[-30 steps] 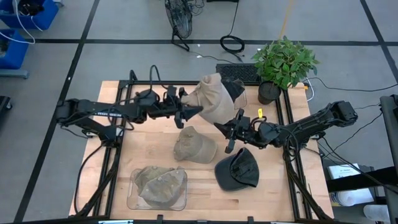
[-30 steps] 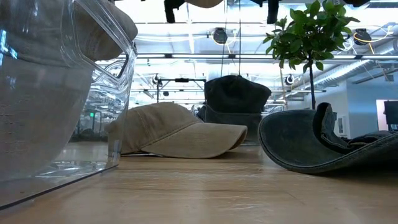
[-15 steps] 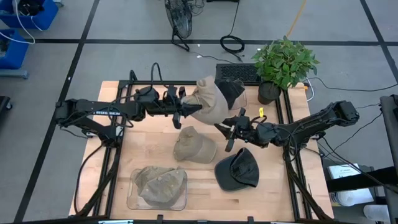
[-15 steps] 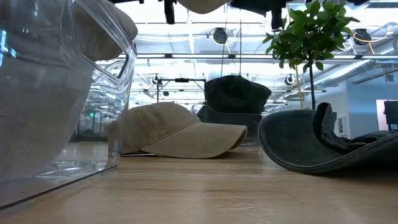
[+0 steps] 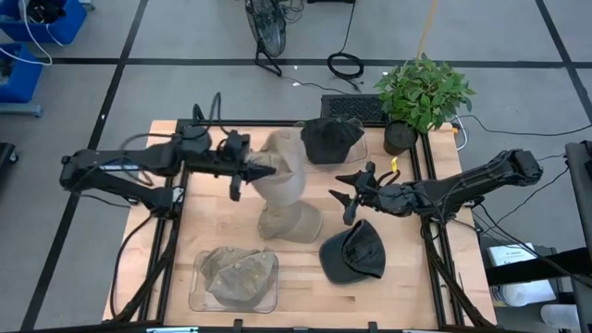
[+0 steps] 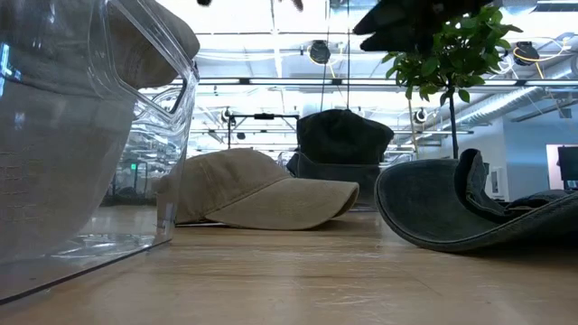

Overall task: Pick & Place hat
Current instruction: Put the brown cap into the bottom transparent bin

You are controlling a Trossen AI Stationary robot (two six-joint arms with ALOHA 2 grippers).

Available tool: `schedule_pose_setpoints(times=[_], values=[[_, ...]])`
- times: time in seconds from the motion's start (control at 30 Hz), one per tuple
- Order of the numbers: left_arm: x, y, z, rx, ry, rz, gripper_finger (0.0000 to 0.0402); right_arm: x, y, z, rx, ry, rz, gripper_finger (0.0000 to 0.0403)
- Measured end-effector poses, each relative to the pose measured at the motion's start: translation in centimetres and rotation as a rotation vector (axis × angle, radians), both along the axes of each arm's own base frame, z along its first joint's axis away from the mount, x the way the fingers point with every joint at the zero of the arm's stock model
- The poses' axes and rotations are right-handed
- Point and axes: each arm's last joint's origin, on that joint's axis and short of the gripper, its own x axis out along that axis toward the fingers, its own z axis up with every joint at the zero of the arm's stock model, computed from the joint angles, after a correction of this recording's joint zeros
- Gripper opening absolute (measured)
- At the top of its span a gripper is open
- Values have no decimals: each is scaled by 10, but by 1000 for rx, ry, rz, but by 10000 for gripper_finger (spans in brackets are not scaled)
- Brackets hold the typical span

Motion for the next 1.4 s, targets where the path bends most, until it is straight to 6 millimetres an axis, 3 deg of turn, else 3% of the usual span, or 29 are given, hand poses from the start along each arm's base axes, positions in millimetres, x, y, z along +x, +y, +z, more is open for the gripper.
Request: schedule_pose_setpoints(times=[0.17,0.33,0.53,0.73,1.1,1.4], values=[[-18,-33,27,33,76,25,11,-3,-4,2,-85,28,-61,188],[-26,-72,31,51,130,65,11,-3,-6,3,-156,60,-49,174],[-29,-123,19,22,167,38,11,-3,-7,2,-204,91,-40,161],[-35,-169,5,83,187,-36,11,-3,-7,1,-130,59,-61,149],[-50,-236,-22,122,214,-179,11,-3,-7,-1,57,-14,-111,113],[-50,-275,-55,172,265,-237,11,-5,2,-1,142,-54,-93,86]])
